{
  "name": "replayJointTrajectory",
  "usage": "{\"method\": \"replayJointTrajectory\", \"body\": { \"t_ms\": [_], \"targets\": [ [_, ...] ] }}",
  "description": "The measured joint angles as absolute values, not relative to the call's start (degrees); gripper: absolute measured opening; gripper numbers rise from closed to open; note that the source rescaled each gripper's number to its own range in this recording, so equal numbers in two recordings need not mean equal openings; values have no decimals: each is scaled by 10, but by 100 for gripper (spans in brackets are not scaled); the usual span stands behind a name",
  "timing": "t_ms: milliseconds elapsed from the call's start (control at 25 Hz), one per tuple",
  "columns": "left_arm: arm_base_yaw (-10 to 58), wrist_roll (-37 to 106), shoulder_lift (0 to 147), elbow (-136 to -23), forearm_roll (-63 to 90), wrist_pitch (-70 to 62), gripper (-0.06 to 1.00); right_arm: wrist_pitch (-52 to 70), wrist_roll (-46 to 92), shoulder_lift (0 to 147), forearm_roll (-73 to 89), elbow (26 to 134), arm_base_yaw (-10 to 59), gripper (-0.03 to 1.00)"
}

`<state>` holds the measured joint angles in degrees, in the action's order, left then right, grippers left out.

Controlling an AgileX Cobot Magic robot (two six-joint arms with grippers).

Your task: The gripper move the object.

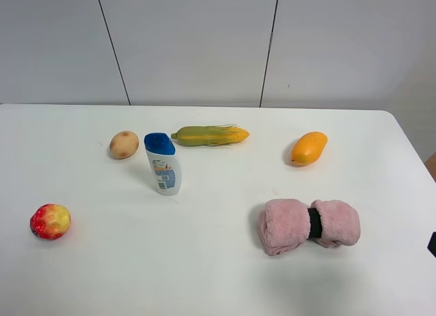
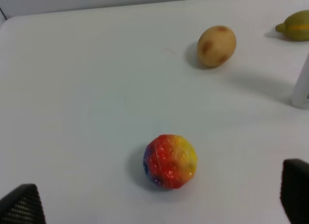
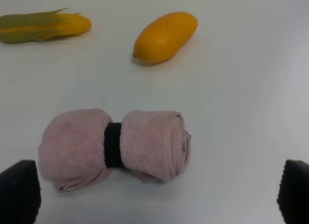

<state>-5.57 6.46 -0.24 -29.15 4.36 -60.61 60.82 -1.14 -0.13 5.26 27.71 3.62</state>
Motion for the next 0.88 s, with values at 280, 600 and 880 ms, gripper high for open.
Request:
{"method": "replayJointTrajectory", "body": {
  "t_ms": [280, 600, 880],
  "targets": [
    [-56, 65, -2, -292, 42, -606, 100, 608, -11, -1, 53, 277, 36, 100],
    [-56, 56, -2, -292, 39, -606, 100, 608, -11, -1, 53, 277, 36, 100],
    [-56, 56, -2, -292, 39, -606, 100, 608, -11, -1, 53, 277, 36, 100]
  ]
}}
